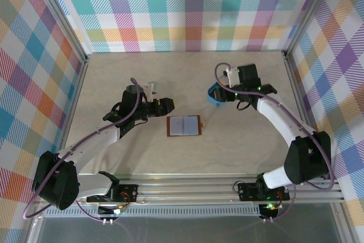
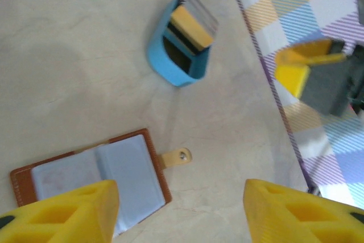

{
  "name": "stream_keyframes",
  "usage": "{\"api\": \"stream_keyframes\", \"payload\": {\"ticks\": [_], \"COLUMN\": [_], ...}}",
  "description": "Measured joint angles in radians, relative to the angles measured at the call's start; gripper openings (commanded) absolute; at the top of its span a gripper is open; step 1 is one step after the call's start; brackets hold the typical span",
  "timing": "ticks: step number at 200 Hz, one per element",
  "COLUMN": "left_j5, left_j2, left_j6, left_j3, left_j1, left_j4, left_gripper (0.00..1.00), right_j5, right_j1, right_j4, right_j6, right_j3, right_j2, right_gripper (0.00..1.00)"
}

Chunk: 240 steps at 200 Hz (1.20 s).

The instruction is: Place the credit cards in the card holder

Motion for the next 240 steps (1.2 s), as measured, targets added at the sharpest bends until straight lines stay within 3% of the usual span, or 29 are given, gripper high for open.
{"api": "stream_keyframes", "payload": {"ticks": [45,60,134,240], "left_j5": [0.099,0.132,0.225,0.248], "left_j2": [-0.006,-0.004,0.111,0.163], "left_j6": [0.191,0.225,0.333,0.358], "left_j3": [0.042,0.043,0.074,0.074], "left_j1": [0.0,0.0,0.007,0.027], "left_j4": [-0.072,-0.069,-0.023,-0.016], "left_gripper": [0.77,0.79,0.82,0.83], "right_j5": [0.09,0.116,0.275,0.424], "right_j1": [-0.01,-0.01,-0.01,-0.01], "right_j4": [-0.07,-0.075,-0.083,-0.111], "right_j6": [-0.195,-0.246,-0.429,-0.562], "right_j3": [0.106,0.106,0.182,0.394], "right_j2": [0.086,0.098,0.193,0.48], "right_gripper": [0.66,0.75,0.99,0.99]}}
